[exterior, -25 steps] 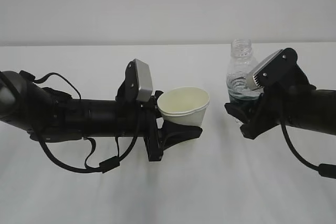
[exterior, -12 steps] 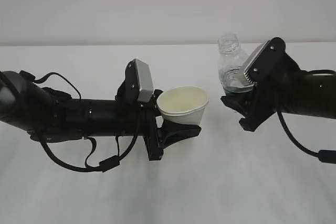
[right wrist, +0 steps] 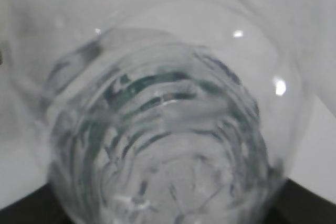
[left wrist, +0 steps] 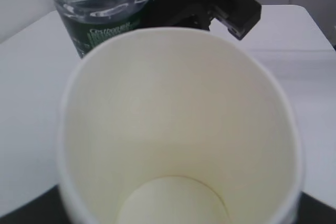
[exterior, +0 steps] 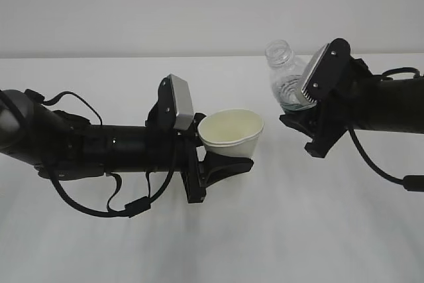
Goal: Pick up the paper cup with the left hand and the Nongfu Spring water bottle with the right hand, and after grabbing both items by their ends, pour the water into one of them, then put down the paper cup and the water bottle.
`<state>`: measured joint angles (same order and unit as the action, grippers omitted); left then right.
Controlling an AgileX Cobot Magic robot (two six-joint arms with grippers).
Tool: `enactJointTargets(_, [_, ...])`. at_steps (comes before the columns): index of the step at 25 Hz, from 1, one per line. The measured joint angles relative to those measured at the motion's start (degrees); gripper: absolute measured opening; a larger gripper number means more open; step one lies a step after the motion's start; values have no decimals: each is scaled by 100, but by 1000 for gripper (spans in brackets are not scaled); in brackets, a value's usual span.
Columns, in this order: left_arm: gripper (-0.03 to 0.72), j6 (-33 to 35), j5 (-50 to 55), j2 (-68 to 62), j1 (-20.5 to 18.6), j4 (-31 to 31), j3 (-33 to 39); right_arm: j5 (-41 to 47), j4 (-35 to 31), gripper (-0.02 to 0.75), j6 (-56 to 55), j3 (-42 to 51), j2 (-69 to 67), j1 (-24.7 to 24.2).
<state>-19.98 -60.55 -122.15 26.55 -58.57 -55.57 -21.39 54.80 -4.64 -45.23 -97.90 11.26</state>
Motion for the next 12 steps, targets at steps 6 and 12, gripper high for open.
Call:
enactJointTargets(6, [410, 36, 0, 0, 0, 0, 0, -11, 434, 450, 285, -25, 0, 0])
enactJointTargets(12, [409, 46, 0, 0, 0, 0, 0, -195, 485, 450, 563, -25, 0, 0])
